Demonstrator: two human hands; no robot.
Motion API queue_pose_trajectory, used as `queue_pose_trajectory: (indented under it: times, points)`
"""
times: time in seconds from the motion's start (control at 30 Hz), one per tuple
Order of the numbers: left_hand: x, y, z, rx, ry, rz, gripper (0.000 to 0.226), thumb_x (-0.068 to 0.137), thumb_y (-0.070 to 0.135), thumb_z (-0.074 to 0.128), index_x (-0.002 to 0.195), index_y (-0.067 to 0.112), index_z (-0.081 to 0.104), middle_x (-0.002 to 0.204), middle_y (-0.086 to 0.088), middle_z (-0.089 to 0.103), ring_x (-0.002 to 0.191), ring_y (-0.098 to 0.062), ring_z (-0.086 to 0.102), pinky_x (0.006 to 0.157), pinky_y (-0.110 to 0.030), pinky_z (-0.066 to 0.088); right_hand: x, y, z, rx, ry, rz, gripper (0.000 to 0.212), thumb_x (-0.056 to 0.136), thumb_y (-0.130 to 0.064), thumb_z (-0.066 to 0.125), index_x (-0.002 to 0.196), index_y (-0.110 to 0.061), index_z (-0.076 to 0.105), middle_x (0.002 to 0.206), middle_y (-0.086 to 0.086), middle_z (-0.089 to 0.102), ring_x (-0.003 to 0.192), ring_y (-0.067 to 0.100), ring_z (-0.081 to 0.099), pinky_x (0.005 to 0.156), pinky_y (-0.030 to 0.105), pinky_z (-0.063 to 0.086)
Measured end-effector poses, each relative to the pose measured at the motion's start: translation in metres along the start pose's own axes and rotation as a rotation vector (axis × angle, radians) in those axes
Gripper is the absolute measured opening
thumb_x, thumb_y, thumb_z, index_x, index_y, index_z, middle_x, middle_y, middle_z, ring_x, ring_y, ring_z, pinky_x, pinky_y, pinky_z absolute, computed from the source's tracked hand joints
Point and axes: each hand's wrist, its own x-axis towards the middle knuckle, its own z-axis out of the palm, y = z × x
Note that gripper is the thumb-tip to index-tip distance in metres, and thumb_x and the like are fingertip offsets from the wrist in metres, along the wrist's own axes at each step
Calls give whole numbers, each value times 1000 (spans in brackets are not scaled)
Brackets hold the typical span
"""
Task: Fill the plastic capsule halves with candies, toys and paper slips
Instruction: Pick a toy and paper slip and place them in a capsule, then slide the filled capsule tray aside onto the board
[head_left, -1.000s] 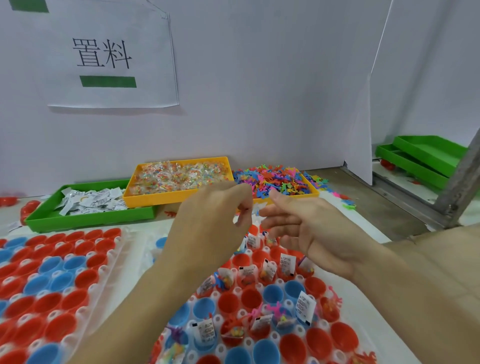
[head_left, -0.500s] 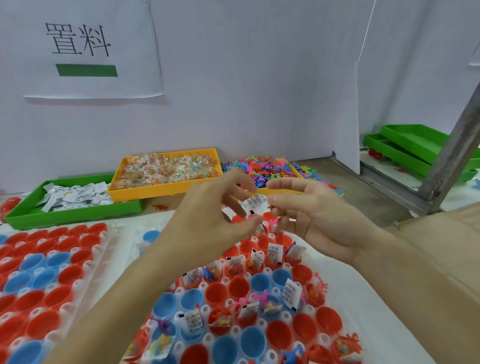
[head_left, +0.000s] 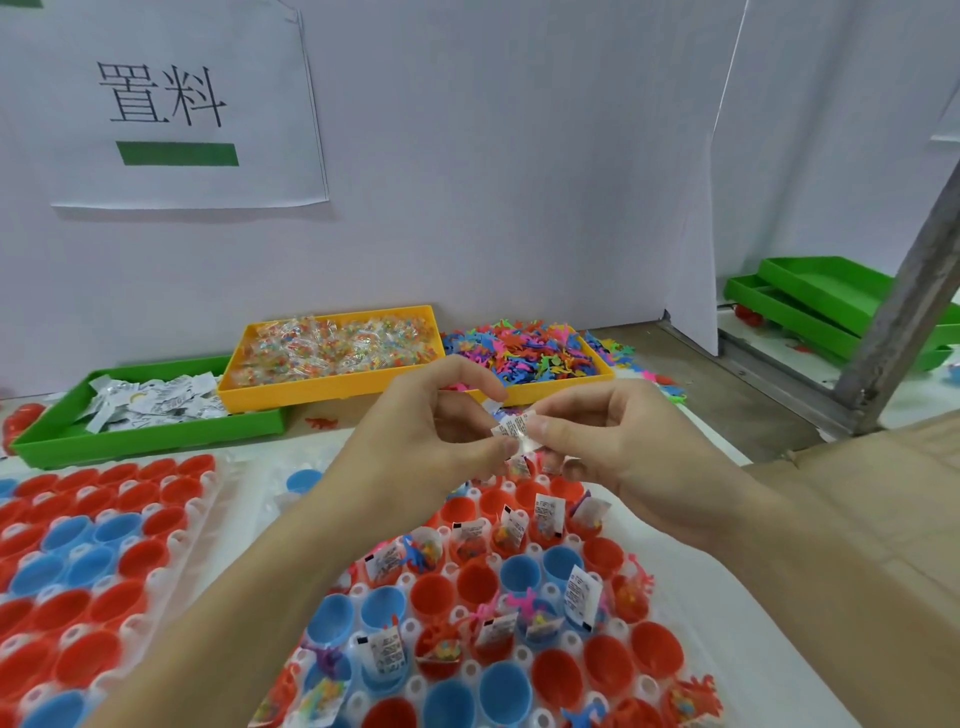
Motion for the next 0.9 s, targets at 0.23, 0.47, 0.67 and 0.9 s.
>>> queue_pose_trajectory:
  times: [0.23,0.47,0.67,0.9]
  points:
    - [-2,-2,2,78,-189,-26,25,82,12,78,101,18,63,76,-8,74,68,-23,71,72,-36,57,-22,6,-18,-233,-24,-31,7,84,-15,78,79,-20,79,69,0,73,58,7,63,55,14,47]
    - [-2,3,-6,150,-147,9,16,85,26,75,95,33,65,82,-2,75,73,-19,72,73,-37,56,-64,17,-45,-452,57,16,14,79,-14,82,72,-25,77,68,0,74,57,3,63,57,12,48]
    - [-3,5,-7,162,-126,-4,18,84,26,74,100,25,66,84,-3,75,73,-19,72,73,-37,56,-80,33,-44,-457,127,38,19,77,-10,82,72,-27,76,68,6,72,57,10,59,56,21,50]
    - [-3,5,-12,193,-109,-3,18,84,27,74,100,26,66,85,-2,75,75,-19,73,82,-45,57,-78,38,-32,-550,107,31,25,79,-11,79,73,-34,73,64,-2,68,52,1,52,52,13,43]
